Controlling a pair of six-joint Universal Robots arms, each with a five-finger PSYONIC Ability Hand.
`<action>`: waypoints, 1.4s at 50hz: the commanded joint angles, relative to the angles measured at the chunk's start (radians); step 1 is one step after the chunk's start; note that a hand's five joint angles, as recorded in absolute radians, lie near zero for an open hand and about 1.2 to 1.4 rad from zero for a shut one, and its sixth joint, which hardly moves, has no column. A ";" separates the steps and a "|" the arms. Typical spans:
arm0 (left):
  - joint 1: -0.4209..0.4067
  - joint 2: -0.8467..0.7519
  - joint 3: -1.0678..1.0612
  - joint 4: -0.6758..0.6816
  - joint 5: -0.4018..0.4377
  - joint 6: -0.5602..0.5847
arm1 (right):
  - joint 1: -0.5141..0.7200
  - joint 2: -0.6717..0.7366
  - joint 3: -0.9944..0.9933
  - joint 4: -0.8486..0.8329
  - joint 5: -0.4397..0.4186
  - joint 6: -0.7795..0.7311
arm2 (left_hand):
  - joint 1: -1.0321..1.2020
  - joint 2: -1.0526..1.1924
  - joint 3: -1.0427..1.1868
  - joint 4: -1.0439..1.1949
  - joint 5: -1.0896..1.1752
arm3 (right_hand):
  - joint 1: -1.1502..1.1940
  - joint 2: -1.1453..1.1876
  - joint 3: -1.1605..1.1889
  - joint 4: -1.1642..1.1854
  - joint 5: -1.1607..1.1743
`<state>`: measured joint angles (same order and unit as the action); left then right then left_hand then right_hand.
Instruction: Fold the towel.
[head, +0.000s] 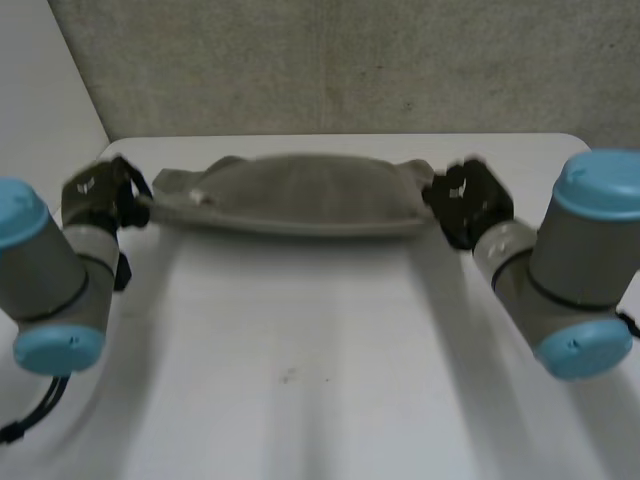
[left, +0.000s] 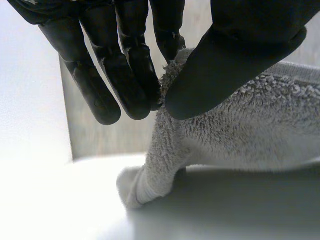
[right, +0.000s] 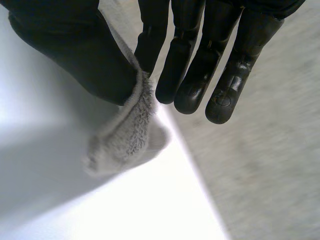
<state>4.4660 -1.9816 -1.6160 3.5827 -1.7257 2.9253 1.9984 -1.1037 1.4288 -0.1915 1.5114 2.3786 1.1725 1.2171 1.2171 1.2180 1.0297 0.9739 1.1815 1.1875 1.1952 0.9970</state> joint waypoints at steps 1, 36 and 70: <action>0.022 -0.011 -0.152 0.005 0.026 0.009 | 0.000 -0.010 0.122 0.087 0.003 0.001 | 0.169 0.124 0.124 0.123 0.137 | 0.422 0.215 0.209 0.201 0.225; 0.164 0.136 -0.344 -0.137 0.661 0.936 | -0.009 -0.104 0.188 0.141 0.003 0.111 | -0.742 -0.786 -0.786 -0.787 -0.773 | 0.422 0.215 0.209 0.201 0.225; 0.105 0.480 -0.222 -0.073 0.638 0.775 | -0.053 -0.350 0.003 0.333 0.006 0.148 | 0.224 0.179 0.179 0.178 0.192 | 0.422 0.215 0.209 0.201 0.225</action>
<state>4.6321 -1.8321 -1.9017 3.5164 -1.0604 3.9057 1.9438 -1.2991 1.5719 -0.0318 1.5236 2.5361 1.1579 1.2037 1.2024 1.2041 1.0185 0.9740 1.1806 1.1875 1.1952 0.9970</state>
